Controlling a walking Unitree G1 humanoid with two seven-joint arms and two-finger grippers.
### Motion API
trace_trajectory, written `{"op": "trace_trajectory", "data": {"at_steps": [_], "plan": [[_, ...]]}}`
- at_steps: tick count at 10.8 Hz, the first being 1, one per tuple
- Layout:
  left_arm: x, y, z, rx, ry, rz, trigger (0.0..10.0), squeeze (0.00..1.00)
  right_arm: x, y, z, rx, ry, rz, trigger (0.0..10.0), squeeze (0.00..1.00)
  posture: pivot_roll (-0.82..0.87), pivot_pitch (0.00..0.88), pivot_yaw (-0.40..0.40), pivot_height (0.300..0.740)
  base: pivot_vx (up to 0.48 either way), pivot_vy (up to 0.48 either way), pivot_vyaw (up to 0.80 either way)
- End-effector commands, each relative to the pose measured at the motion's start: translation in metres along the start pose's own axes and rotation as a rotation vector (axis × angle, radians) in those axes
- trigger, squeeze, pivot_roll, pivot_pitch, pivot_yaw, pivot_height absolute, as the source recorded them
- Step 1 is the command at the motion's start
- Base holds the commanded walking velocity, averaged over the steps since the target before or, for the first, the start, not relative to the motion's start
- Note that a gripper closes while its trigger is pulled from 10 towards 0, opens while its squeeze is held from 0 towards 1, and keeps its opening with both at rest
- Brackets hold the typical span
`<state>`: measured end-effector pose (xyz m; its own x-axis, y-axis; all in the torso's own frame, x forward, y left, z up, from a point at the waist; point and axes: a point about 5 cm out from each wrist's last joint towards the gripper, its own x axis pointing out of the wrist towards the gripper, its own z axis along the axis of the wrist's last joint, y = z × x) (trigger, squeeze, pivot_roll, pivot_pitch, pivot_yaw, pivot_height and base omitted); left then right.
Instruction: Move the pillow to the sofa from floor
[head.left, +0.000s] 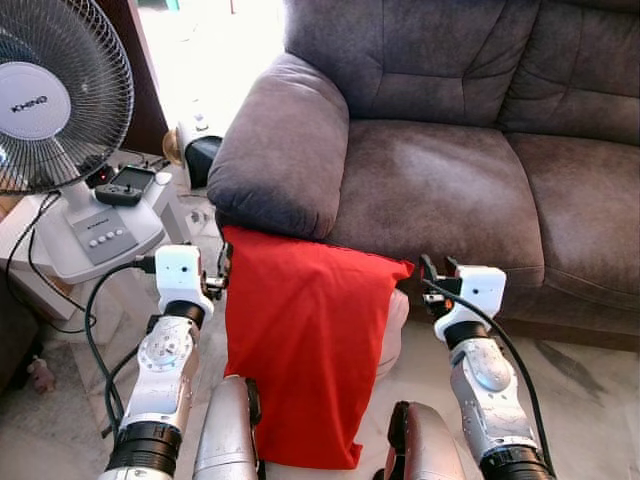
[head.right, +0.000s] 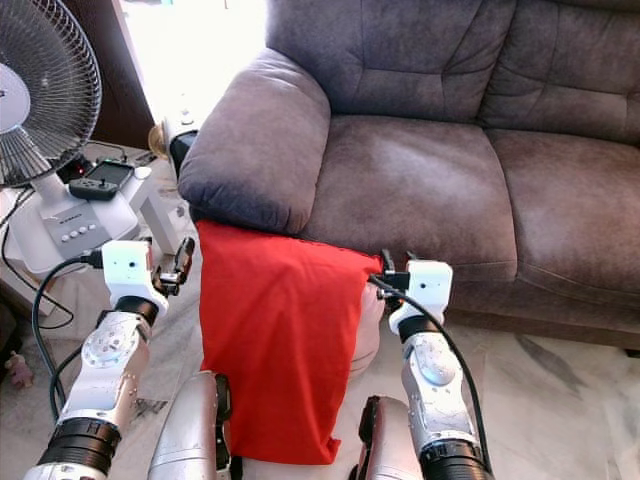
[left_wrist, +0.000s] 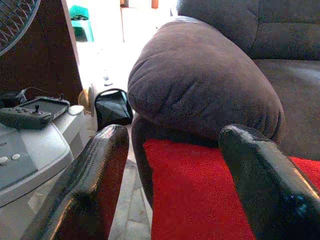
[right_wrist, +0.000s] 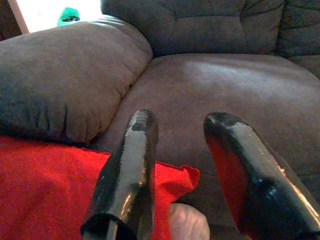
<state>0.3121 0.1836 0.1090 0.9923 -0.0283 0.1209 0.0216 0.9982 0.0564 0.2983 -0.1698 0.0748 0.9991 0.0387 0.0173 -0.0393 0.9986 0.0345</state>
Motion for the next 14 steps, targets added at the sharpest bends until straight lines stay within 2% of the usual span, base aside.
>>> {"op": "trace_trajectory", "data": {"at_steps": [1,4,5,14], "plan": [[-0.0017,0.0005,-0.0032,-0.005,0.017,-0.001,10.0,0.0,-0.0023,-0.0027,-0.0041,-0.001,0.022,-0.011,10.0,0.0,0.05,0.098,-0.049,0.575,0.0,0.0,0.0],[-0.0018,0.0001,-0.0035,-0.006,0.018,-0.001,10.0,0.0,-0.0024,-0.0009,-0.0042,-0.018,0.019,-0.001,10.0,0.0,0.05,0.098,-0.05,0.575,0.08,0.0,0.41],[-0.0017,0.0003,-0.0041,-0.001,0.021,0.0,10.0,0.0,-0.0024,-0.0017,-0.0044,0.015,0.017,-0.017,10.0,0.0,0.05,0.097,-0.05,0.575,0.247,0.0,0.0],[-0.0022,-0.0003,-0.0038,0.0,0.016,-0.004,10.0,0.0,-0.0024,-0.0023,-0.0044,0.012,0.02,-0.018,10.0,0.0,0.06,0.099,-0.05,0.575,0.278,0.0,0.0]]}}
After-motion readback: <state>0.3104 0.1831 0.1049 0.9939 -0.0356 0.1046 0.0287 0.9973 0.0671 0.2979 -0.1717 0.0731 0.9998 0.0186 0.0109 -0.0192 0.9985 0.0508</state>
